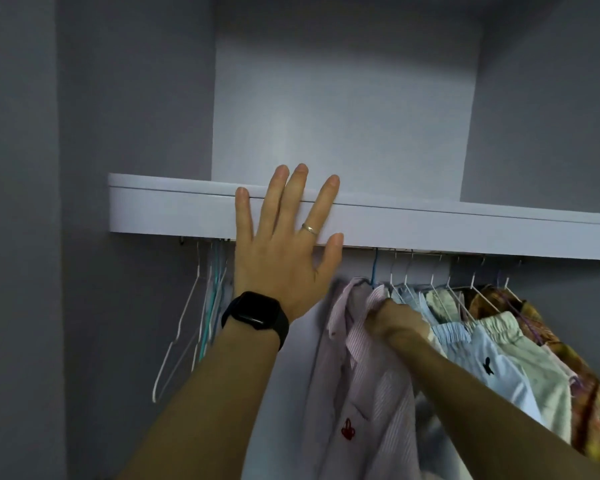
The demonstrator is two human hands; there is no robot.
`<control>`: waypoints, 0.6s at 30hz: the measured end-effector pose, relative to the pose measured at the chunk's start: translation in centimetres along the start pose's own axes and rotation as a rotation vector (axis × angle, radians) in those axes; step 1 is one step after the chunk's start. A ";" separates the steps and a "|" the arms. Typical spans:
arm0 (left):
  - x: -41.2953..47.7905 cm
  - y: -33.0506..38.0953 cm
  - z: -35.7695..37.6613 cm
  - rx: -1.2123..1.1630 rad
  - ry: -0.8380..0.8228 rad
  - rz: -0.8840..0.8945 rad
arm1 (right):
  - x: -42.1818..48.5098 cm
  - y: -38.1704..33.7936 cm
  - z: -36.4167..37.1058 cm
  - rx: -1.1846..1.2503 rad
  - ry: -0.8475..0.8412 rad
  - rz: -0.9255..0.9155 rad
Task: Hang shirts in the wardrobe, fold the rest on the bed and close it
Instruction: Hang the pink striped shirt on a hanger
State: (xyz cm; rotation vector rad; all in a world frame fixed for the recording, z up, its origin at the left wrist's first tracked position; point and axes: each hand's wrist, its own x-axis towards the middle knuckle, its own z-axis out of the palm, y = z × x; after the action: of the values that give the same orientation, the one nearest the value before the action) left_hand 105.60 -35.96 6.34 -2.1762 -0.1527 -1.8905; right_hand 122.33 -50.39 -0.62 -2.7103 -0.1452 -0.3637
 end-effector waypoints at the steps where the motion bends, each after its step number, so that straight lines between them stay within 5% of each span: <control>1: -0.1 0.1 -0.2 0.000 -0.027 -0.002 | -0.6 0.3 -0.2 -0.024 -0.058 -0.003; 10: 1.1 1.0 -4.4 -0.065 -0.482 -0.111 | -8.3 3.5 -9.1 0.085 -0.318 -0.159; 18: 3.7 5.1 -12.5 -0.231 -0.942 -0.291 | -20.6 9.9 -22.4 0.245 -0.126 -0.286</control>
State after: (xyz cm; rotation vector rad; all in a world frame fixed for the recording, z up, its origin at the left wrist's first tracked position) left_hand 95.42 -44.37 10.92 -3.1714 -0.4508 -0.8450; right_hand 98.90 -69.47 9.84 -2.4695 -0.5784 -0.2374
